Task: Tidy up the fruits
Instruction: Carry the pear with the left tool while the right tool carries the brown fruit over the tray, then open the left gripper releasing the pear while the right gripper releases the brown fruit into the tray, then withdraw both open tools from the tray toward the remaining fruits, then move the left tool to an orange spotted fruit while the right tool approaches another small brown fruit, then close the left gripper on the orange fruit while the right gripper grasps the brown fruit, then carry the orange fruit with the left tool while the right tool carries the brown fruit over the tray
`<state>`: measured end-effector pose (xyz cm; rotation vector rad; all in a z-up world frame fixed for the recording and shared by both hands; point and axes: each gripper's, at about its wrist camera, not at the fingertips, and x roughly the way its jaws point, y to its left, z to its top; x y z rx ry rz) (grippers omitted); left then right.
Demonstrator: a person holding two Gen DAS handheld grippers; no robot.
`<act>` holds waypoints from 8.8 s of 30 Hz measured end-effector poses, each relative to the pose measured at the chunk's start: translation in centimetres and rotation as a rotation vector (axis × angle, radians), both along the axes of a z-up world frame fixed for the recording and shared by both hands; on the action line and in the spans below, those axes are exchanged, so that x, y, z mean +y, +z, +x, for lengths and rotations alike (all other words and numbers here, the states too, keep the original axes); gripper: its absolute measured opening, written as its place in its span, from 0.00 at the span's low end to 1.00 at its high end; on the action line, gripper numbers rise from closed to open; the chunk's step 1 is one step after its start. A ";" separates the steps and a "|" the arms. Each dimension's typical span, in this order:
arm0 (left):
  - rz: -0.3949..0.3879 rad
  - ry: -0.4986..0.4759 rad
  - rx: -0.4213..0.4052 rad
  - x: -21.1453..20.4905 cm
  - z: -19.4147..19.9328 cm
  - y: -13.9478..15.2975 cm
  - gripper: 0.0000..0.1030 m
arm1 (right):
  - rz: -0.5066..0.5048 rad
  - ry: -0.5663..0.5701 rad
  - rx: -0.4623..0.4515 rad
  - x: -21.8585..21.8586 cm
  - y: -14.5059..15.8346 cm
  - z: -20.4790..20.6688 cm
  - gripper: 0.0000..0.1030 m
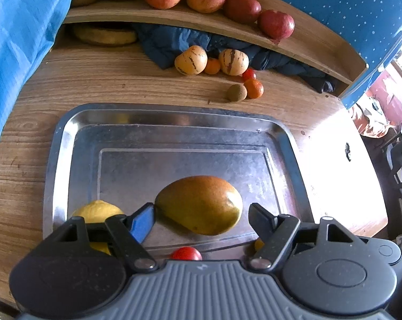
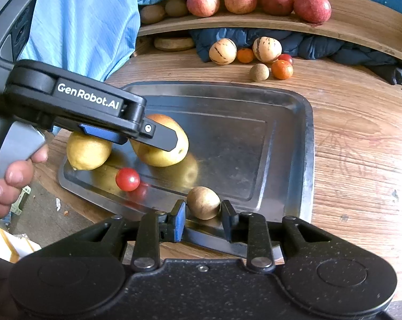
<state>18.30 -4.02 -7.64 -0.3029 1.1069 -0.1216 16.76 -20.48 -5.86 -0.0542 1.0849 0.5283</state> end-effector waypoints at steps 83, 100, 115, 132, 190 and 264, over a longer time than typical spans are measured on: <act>0.250 0.048 0.073 7.2 2.3 4.1 0.99 | -0.102 -0.057 -0.051 0.5 3.8 5.4 0.99; 0.225 -0.086 0.016 3.4 9.9 3.2 0.99 | -0.126 -0.186 -0.049 0.2 3.0 8.5 0.99; 0.151 -0.123 -0.008 3.5 16.0 1.6 0.99 | -0.135 -0.251 -0.039 1.0 2.5 12.9 0.99; 0.009 -0.155 0.007 3.5 20.2 -0.8 0.92 | -0.095 -0.234 -0.036 3.3 -0.2 18.4 0.88; -0.088 -0.018 0.153 3.6 22.5 -2.4 0.49 | -0.139 -0.265 -0.051 5.3 -2.6 19.6 0.30; -0.048 0.010 0.005 -2.3 1.1 2.9 0.49 | -0.028 -0.090 -0.139 -1.4 3.6 2.4 0.30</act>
